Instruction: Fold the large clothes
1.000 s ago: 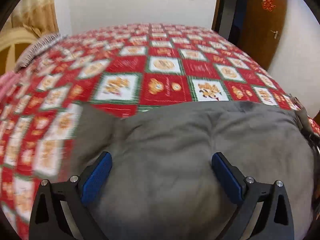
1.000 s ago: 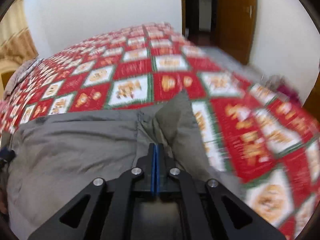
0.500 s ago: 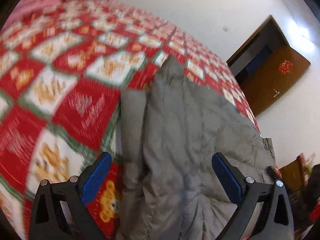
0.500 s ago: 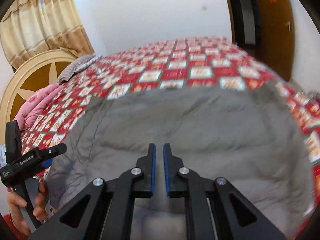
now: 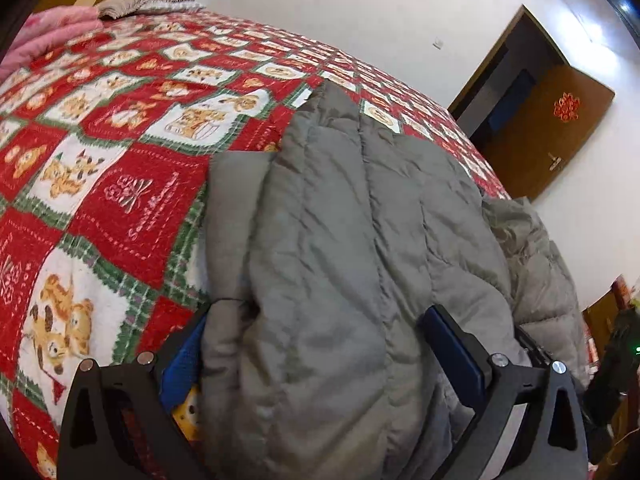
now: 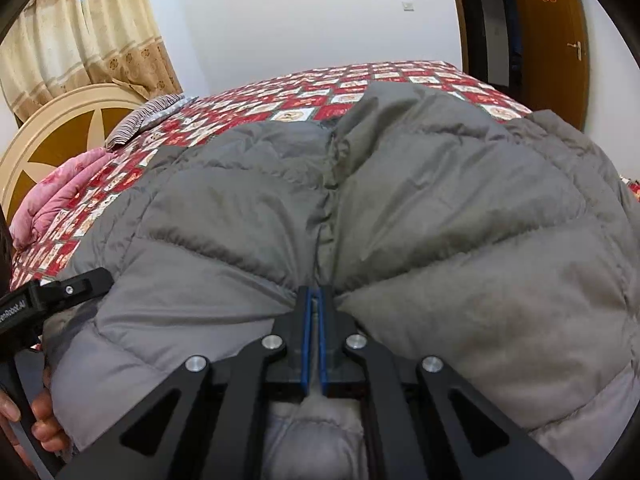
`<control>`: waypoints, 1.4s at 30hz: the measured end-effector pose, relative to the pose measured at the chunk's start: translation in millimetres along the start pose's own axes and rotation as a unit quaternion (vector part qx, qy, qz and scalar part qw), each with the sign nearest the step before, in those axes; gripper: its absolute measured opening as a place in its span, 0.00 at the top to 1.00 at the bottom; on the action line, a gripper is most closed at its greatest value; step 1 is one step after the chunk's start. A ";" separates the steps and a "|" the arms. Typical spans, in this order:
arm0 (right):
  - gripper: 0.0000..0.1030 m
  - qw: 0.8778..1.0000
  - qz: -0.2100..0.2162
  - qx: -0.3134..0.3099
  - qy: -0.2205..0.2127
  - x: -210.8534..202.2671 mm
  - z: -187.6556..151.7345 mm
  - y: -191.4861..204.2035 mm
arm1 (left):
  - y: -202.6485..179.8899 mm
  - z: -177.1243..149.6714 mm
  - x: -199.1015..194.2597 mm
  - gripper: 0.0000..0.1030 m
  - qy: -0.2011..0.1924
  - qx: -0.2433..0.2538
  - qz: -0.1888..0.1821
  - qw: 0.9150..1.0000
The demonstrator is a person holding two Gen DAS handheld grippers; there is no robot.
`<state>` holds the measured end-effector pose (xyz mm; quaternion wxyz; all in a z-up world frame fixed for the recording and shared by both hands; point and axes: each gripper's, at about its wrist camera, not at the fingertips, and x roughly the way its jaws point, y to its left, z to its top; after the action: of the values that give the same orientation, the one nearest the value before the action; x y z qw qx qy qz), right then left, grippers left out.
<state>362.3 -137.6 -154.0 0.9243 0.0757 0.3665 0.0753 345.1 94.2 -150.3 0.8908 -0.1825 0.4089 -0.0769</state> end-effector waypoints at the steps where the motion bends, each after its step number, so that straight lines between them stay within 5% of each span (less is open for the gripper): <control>1: 0.96 1.000 -0.001 -0.001 -0.001 0.3 0.3 -0.9 | -0.7 -0.3 -1.5 0.03 -0.001 0.003 0.006 1.000; 10: 0.96 1.000 0.000 0.000 -0.003 -0.5 -3.9 3.9 | -7.9 -1.9 -3.9 0.36 0.000 0.018 0.052 0.998; 12: 0.96 1.000 -0.001 0.000 -0.003 -0.3 -3.9 3.7 | -9.5 -2.0 -4.5 0.57 0.003 0.016 0.030 0.999; 19: 0.96 1.000 0.002 0.004 0.006 2.1 -3.8 2.3 | -11.1 -0.5 -10.1 0.82 0.013 -0.032 -0.021 0.999; 23: 0.96 0.999 0.022 0.028 0.022 4.2 -2.8 -5.5 | 0.1 7.0 -34.6 0.85 -0.006 -0.096 -0.105 0.990; 30: 0.96 0.982 0.087 0.155 0.070 3.0 -8.1 -23.2 | -21.0 20.6 -75.4 0.87 -0.025 -0.098 -0.182 0.978; 37: 0.96 0.959 0.168 0.206 0.103 4.1 -31.1 34.5 | -55.2 37.7 -130.9 0.87 -0.069 -0.026 -0.185 0.980; 42: 0.96 0.925 0.276 0.234 0.114 11.6 -46.2 78.8 | -105.8 33.2 -139.3 0.87 -0.071 0.087 -0.126 0.986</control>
<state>332.3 -54.4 -179.6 0.7747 0.3792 0.4411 0.2480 280.4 45.4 8.3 0.9133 -0.1593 0.3102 -0.2105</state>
